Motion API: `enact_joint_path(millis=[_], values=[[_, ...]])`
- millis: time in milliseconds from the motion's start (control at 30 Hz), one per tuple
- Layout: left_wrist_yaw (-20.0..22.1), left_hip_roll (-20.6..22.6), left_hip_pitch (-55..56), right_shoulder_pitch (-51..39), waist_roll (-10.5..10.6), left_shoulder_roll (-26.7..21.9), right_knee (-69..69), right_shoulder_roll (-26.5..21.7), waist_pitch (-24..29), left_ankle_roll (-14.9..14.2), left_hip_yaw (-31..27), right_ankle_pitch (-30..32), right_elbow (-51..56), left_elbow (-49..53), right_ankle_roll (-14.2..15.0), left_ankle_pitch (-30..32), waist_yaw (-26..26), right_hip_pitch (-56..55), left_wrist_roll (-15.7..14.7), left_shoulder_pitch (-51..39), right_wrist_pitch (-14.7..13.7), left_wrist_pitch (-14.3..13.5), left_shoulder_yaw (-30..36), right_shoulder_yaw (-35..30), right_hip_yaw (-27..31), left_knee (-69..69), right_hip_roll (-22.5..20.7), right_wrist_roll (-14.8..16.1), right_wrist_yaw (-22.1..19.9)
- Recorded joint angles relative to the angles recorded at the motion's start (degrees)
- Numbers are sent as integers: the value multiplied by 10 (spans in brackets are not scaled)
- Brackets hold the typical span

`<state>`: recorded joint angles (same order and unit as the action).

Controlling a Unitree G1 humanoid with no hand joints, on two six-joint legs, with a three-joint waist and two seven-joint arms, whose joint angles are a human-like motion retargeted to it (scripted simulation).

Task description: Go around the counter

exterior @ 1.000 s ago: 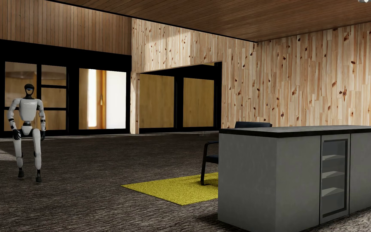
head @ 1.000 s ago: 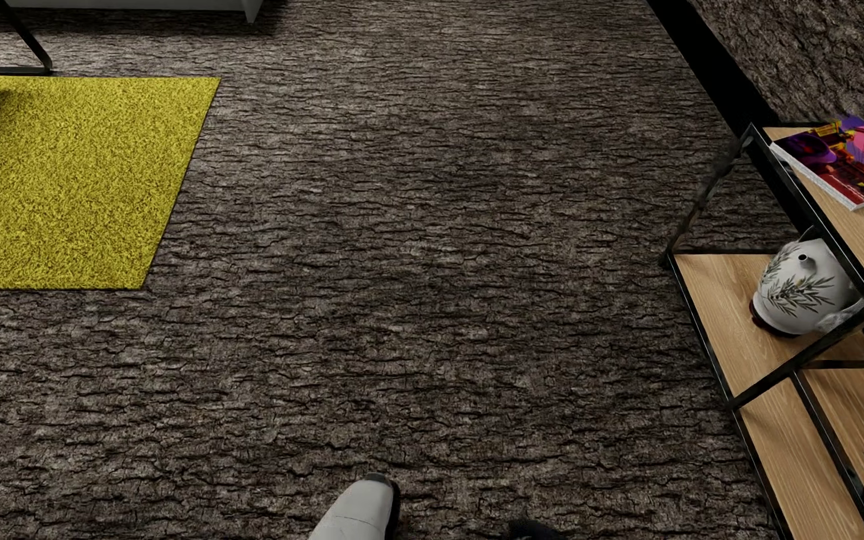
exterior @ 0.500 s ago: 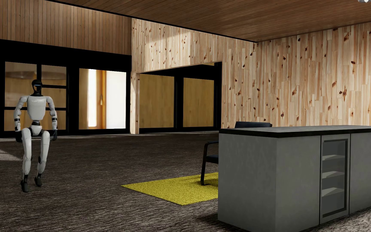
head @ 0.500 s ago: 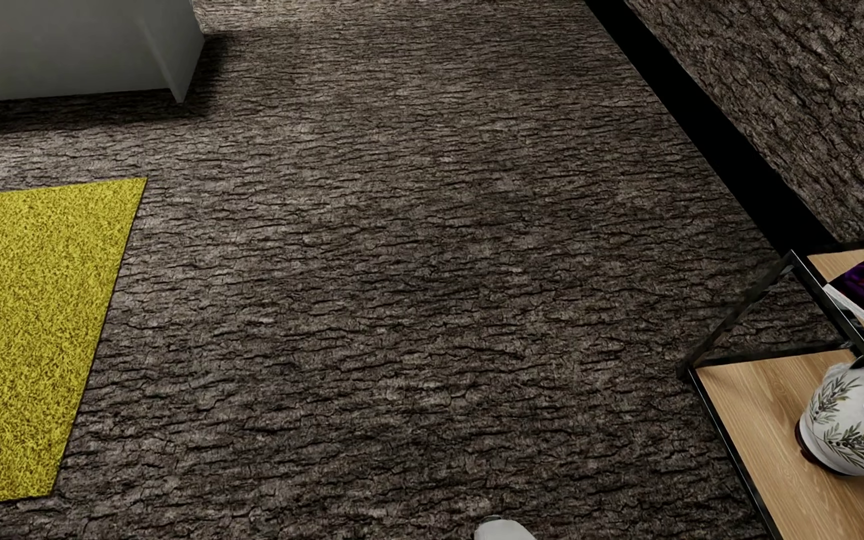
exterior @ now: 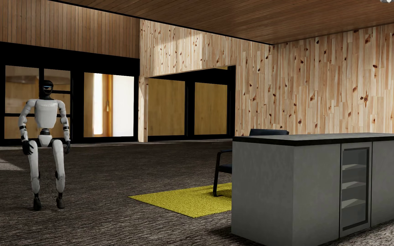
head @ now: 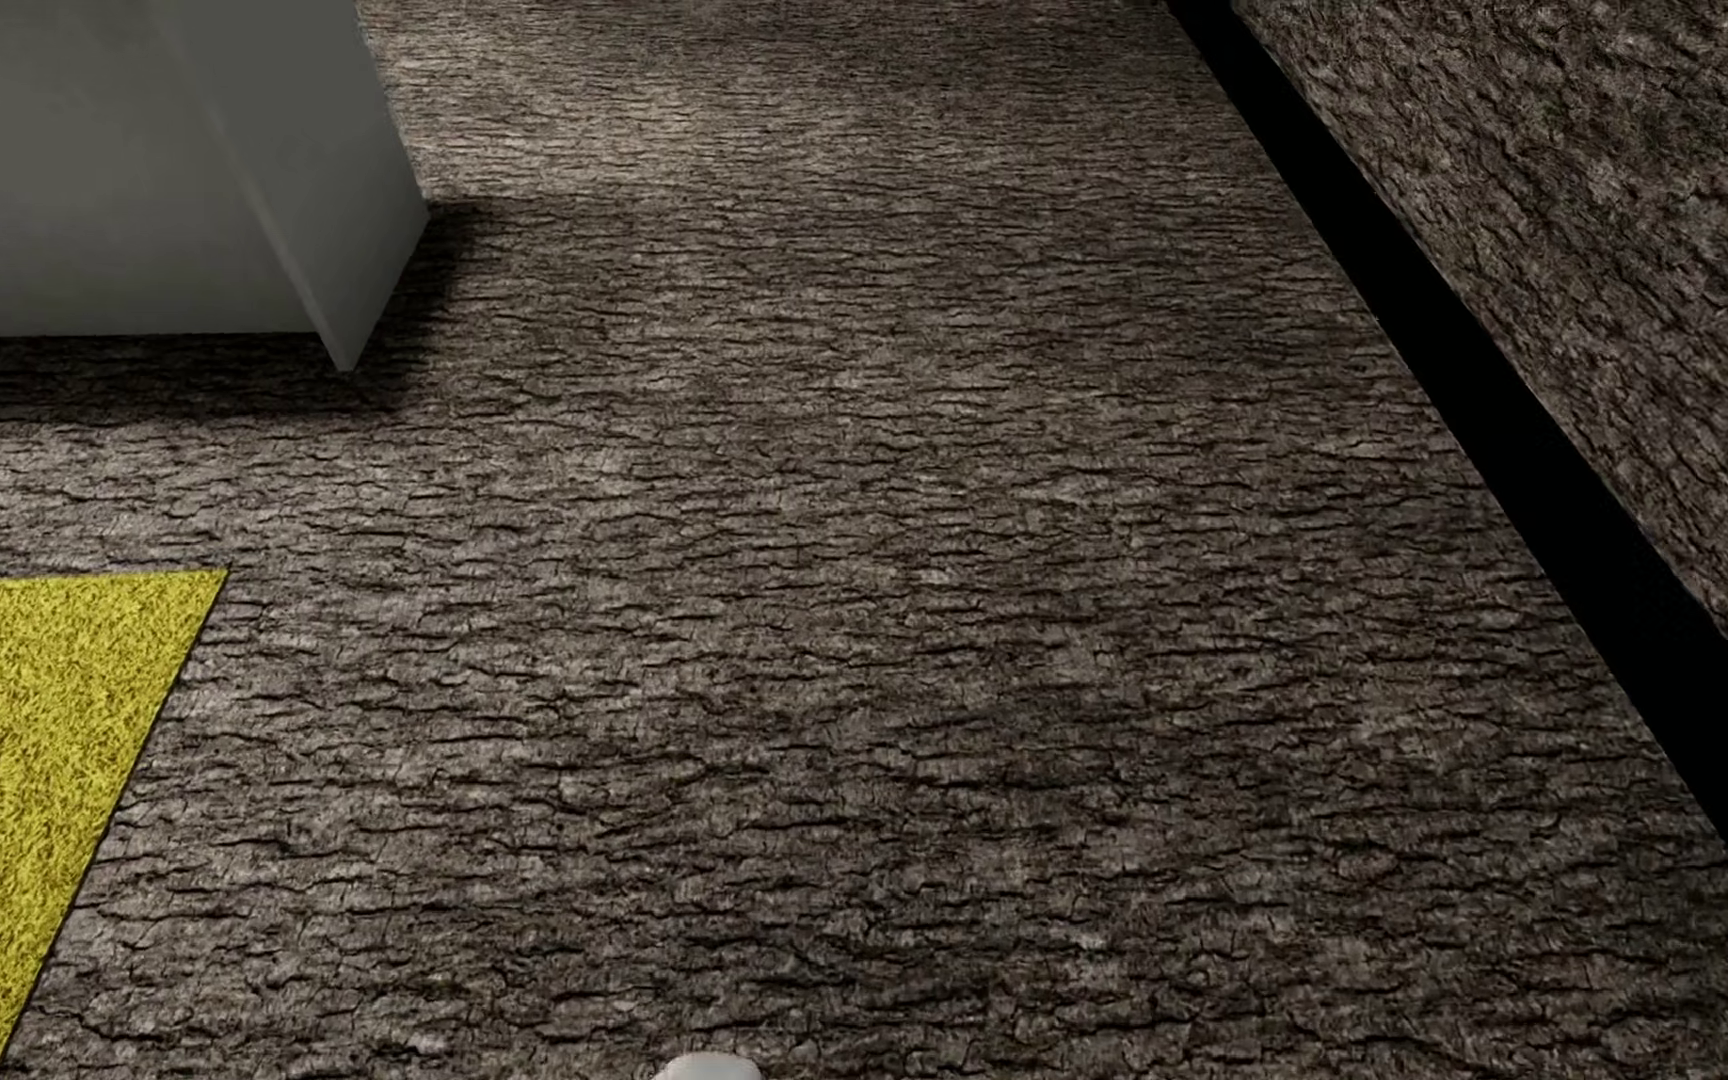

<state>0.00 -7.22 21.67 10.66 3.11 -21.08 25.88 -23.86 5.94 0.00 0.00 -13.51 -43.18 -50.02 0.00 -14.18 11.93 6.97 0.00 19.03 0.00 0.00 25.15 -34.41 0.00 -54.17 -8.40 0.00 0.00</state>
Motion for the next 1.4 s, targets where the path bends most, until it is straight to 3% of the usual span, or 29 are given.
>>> enact_joint_path(millis=[67,133,167,233,267,300,367,433,500,533,567,633,667,733,767,800,833,900,967,1033,1100,1133,1167,1200,1233,1267,1300,1367,1400], values=[[0,-13,41,-27,1,2,-21,-11,-11,0,0,-75,32,-4,0,41,27,73,0,9,0,0,-7,26,0,194,9,0,0],[0,-30,69,-49,1,3,-16,-14,-23,0,0,-84,44,-18,0,146,48,124,0,15,0,0,-2,39,0,355,26,0,0],[0,-31,83,-47,-3,4,-1,-11,-22,0,0,-57,48,-26,0,54,62,148,0,18,0,0,-2,56,0,224,47,0,0],[0,-9,107,-22,-19,10,98,8,-36,0,0,90,24,-61,0,56,70,149,0,23,0,0,7,67,0,100,87,0,0],[0,16,94,-11,-29,12,197,22,-36,0,0,197,-9,-80,0,48,60,120,0,21,0,0,8,70,0,53,99,0,0],[0,45,58,1,-33,15,326,26,-27,0,0,260,-29,-80,0,18,48,66,0,17,0,0,-1,69,0,39,105,0,0],[0,84,-50,8,-27,17,517,36,-9,0,0,206,-66,-50,0,-16,-2,-57,0,12,0,0,-9,35,0,79,88,0,0],[0,84,-164,37,-2,12,487,43,-5,0,0,196,-68,2,0,-20,-73,-173,0,2,0,0,-13,30,0,151,51,0,0],[0,73,-262,60,14,5,288,42,-6,0,0,258,-88,56,0,-30,-125,-260,0,-10,0,0,-27,4,0,211,33,0,0],[0,64,-313,73,21,2,171,40,-5,0,0,254,-90,77,0,-44,-152,-281,0,-19,0,0,-34,1,0,234,34,0,0],[0,66,-343,80,17,-4,75,40,-10,0,0,183,-90,93,0,-61,-168,-309,0,-35,0,0,-42,-1,0,244,44,0,0],[0,55,-387,90,14,-10,8,36,-17,0,0,-33,-88,106,0,-80,-199,-348,0,-61,0,0,-61,-13,0,233,70,0,0],[0,41,-410,97,19,-9,12,32,-15,0,0,-15,-87,101,0,-61,-214,-362,0,-67,0,0,-72,-18,0,219,75,0,0],[0,0,-418,104,43,0,80,32,-24,0,0,204,-98,77,0,68,-220,-392,0,-54,0,0,-88,-21,0,135,46,0,0],[0,-18,-383,102,61,5,124,31,-29,0,0,265,-110,52,0,159,-207,-391,0,-45,0,0,-76,-18,0,43,20,0,0],[0,-26,-323,93,73,5,153,28,-31,0,0,267,-122,29,0,202,-190,-372,0,-35,0,0,-56,-6,0,-74,-4,0,0],[0,-30,-253,81,82,4,153,28,-27,0,0,245,-125,26,0,166,-169,-335,0,-22,0,0,-46,14,0,-185,-28,0,0],[0,-4,-133,50,76,-1,97,22,-14,0,0,167,-110,18,0,28,-101,-207,0,-2,0,0,-17,29,0,-278,-39,0,0],[0,23,-45,36,58,-8,24,4,-6,0,0,79,-42,-6,0,1,-26,-72,0,28,0,0,-9,45,0,-191,-24,0,0],[0,20,20,16,47,-17,-21,-6,-12,0,0,-39,17,-28,0,20,29,38,0,56,0,0,-8,74,0,-6,-2,0,0],[0,5,51,-17,51,-23,-14,-14,-31,0,0,-106,60,-58,0,64,62,99,0,73,0,0,-7,99,0,206,6,0,0],[0,2,61,-30,54,-23,-17,-15,-39,0,0,-107,73,-72,0,202,67,118,0,80,0,0,-4,112,0,332,7,0,0],[0,5,79,-37,58,-23,-16,-14,-43,0,0,-80,80,-87,0,246,65,134,0,85,0,0,-4,123,0,362,11,0,0],[0,15,92,-32,57,-23,13,-10,-38,0,0,-24,79,-104,0,64,60,151,0,86,0,0,2,135,0,206,24,0,0],[0,27,105,-21,53,-22,85,0,-37,0,0,54,61,-117,0,5,53,143,0,85,0,0,3,144,0,133,43,0,0],[0,47,108,-10,47,-20,203,11,-33,0,0,128,24,-124,0,2,43,107,0,79,0,0,0,143,0,67,66,0,0],[0,75,80,-1,48,-18,351,14,-21,0,0,160,-20,-123,0,-22,31,55,0,62,0,0,11,130,0,31,78,0,0],[0,122,-16,14,66,-12,592,8,-14,0,0,133,-85,-63,0,-21,-16,-92,0,35,0,0,21,69,0,76,71,0,0],[0,131,-81,33,79,-7,617,9,-12,0,0,134,-105,-20,0,0,-52,-155,0,28,0,0,11,50,0,118,60,0,0]])
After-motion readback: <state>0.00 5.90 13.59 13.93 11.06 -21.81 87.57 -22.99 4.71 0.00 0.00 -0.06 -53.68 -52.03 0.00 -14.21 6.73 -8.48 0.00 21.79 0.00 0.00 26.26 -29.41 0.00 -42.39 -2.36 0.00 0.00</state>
